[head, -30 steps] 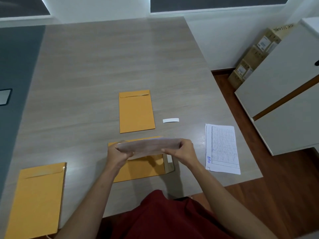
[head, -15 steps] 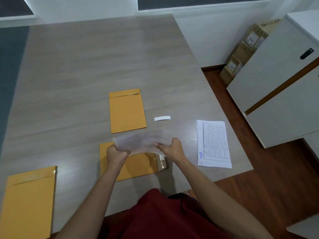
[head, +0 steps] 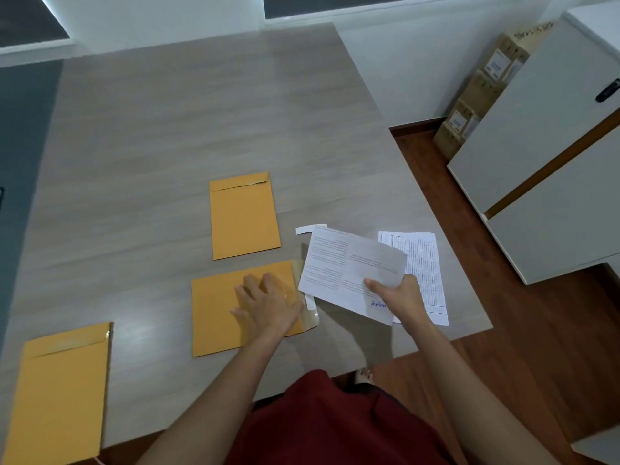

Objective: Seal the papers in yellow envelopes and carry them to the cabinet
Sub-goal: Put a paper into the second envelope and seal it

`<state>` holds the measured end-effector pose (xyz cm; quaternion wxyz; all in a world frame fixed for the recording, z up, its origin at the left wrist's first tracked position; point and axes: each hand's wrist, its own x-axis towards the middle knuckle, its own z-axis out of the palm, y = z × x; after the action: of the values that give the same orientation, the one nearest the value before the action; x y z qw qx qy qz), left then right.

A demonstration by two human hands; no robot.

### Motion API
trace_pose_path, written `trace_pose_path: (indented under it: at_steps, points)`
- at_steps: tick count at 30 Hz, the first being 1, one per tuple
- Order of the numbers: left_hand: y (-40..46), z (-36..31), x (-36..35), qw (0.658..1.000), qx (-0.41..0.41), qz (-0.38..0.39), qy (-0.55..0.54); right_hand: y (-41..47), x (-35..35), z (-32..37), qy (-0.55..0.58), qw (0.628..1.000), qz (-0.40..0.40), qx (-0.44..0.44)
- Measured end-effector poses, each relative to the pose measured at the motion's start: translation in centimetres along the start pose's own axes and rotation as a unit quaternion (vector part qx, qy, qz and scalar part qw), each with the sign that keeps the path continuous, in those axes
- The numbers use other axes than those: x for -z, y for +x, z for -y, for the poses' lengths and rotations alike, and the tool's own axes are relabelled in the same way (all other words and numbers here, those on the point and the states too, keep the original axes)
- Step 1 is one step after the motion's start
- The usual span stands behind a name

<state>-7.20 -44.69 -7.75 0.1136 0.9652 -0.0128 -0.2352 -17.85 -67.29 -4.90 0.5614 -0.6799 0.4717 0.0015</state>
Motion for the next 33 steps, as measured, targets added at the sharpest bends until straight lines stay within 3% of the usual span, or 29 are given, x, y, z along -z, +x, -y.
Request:
trace_pose_path:
  at_steps: [6,9,12,17,33]
  points:
    - [-0.1,0.5,0.1,1.0,-0.009,-0.002,-0.02,-0.2,1.0,-0.2,-0.082,0.995,0.046,0.032]
    - [-0.4,0.9,0.4,0.999,-0.022,0.0,-0.03,-0.2,0.9,-0.1,-0.102,0.989,0.106,0.031]
    - [-0.8,1.5,0.4,0.999,-0.034,0.009,-0.038,-0.1,-0.2,0.1,-0.075,0.982,0.176,0.002]
    - [-0.4,2.2,0.5,0.998,-0.034,0.013,-0.046,0.7,-0.5,0.5,-0.014,0.973,0.223,-0.065]
    - [0.2,4.1,1.4,0.992,-0.064,0.024,-0.101,1.5,1.8,2.1,0.005,0.975,0.217,-0.044]
